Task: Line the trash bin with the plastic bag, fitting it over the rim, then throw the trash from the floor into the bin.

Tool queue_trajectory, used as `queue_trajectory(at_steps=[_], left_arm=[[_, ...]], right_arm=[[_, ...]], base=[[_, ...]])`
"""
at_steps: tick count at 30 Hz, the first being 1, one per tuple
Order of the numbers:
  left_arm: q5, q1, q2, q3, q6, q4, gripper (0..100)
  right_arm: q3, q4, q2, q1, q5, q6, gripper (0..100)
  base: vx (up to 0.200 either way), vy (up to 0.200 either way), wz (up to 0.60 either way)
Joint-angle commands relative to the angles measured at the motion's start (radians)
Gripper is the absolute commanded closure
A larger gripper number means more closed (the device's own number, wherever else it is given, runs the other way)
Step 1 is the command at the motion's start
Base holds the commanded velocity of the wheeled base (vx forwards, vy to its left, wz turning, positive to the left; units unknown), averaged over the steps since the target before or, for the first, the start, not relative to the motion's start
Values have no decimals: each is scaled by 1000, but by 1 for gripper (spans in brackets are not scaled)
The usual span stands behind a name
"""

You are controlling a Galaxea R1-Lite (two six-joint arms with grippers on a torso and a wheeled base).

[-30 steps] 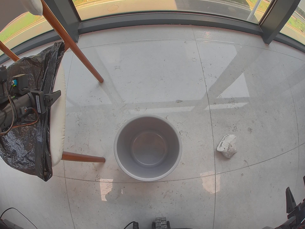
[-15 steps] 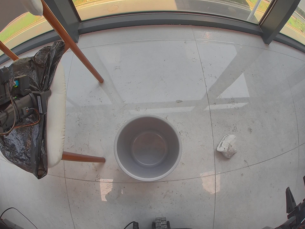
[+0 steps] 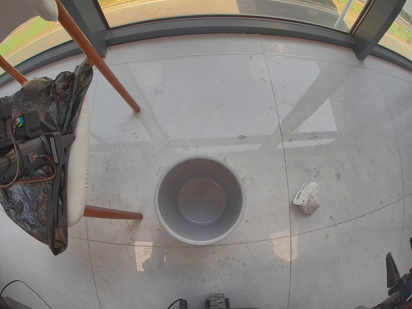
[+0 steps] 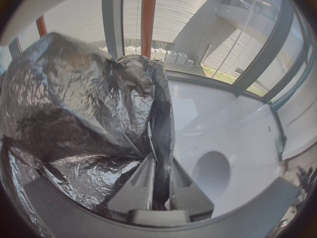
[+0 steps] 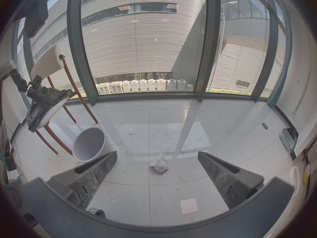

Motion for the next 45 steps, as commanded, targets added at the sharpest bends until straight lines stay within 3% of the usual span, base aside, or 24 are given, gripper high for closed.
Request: queue_trajectory(at_steps=[1, 10, 16, 23, 33, 39, 45], left_arm=[[-85, -29, -82, 1, -128, 49, 100], [-145, -61, -127, -8, -280, 53, 100], [-148, -139, -139, -13, -381, 52, 100], [-147, -291, -165, -13, -485, 52, 100], [-150, -463, -147, -80, -524, 42, 100], [-150, -538, -58, -143, -524, 47, 100], [-148, -664, 30, -191, -525, 44, 100]], right_arm=[[16, 0, -10, 0, 1, 0, 0], [16, 0, -10, 0, -1, 0, 0], [16, 0, -10, 0, 1, 0, 0], [16, 0, -10, 0, 1, 0, 0], [16, 0, -10, 0, -1, 0, 0], [16, 0, -10, 0, 1, 0, 0], [16, 0, -12, 0, 1, 0, 0]], base=[[0, 0, 0], [0, 0, 0], [0, 0, 0], [0, 0, 0], [0, 0, 0], [0, 0, 0], [0, 0, 0]])
